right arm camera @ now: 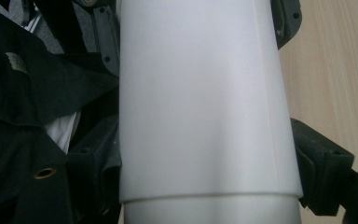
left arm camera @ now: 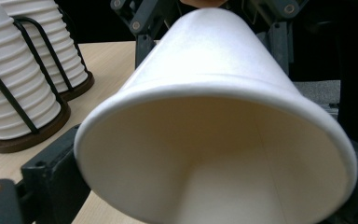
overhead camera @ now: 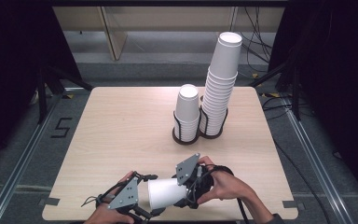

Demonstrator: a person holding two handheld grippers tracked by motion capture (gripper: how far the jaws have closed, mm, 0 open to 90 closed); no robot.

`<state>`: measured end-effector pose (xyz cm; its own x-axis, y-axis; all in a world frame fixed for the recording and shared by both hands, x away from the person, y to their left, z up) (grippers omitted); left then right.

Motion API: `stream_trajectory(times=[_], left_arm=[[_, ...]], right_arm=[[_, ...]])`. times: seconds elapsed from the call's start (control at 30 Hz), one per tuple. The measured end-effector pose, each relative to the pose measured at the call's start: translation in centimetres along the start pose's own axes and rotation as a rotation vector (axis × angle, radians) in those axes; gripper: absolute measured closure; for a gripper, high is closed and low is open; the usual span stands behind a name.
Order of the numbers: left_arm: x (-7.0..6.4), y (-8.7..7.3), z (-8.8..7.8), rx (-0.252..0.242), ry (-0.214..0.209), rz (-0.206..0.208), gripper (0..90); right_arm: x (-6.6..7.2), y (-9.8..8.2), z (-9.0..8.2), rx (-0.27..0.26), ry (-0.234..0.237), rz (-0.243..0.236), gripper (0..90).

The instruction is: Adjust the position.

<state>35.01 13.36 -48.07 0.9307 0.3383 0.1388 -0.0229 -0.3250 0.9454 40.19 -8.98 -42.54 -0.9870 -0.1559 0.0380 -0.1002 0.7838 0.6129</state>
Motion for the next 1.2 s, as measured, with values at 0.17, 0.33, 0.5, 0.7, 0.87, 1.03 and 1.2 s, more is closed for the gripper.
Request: stream_trajectory(times=[0.17,0.33,0.5,0.7,0.87,1.03,1.2], left_arm=[[0.2,0.2,-0.2,0.005,-0.005,-0.004,6.9],[0.2,0.3,-0.1,0.021,0.001,0.008,8.2],[0.2,0.2,0.2,0.120,0.020,-0.003,8.5],[-0.1,0.5,0.4,0.183,0.034,-0.010,8.6],[-0.3,1.2,0.3,0.189,0.026,-0.013,8.6],[-0.3,1.2,0.2,0.160,0.018,-0.052,7.9],[0.1,1.3,-0.2,0.044,0.035,-0.128,5.9]], right_arm=[[0.0,-0.1,0.2,-0.011,0.007,0.016,22.7],[-0.1,-0.3,0.5,-0.006,0.007,0.037,21.7],[0.2,-0.2,0.2,0.053,-0.057,0.085,17.1],[1.4,0.8,0.5,0.137,-0.141,0.018,17.4],[2.0,1.4,1.5,0.202,-0.196,-0.017,18.1],[2.1,1.5,1.9,0.216,-0.201,-0.043,21.8],[1.7,1.0,1.7,0.166,-0.178,-0.042,22.9]])
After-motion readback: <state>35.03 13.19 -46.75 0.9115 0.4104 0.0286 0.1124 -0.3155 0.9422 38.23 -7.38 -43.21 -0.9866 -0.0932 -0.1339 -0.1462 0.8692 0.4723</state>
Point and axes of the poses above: each handheld gripper's, and its own axes: z roughly forward along the jaws, y roughly out of its top, x roughly to its left, the point moved 1 cm from there along z, roughly forward along the jaws, and after that the axes turned 3 degrees about y, right-handed, at the moved point
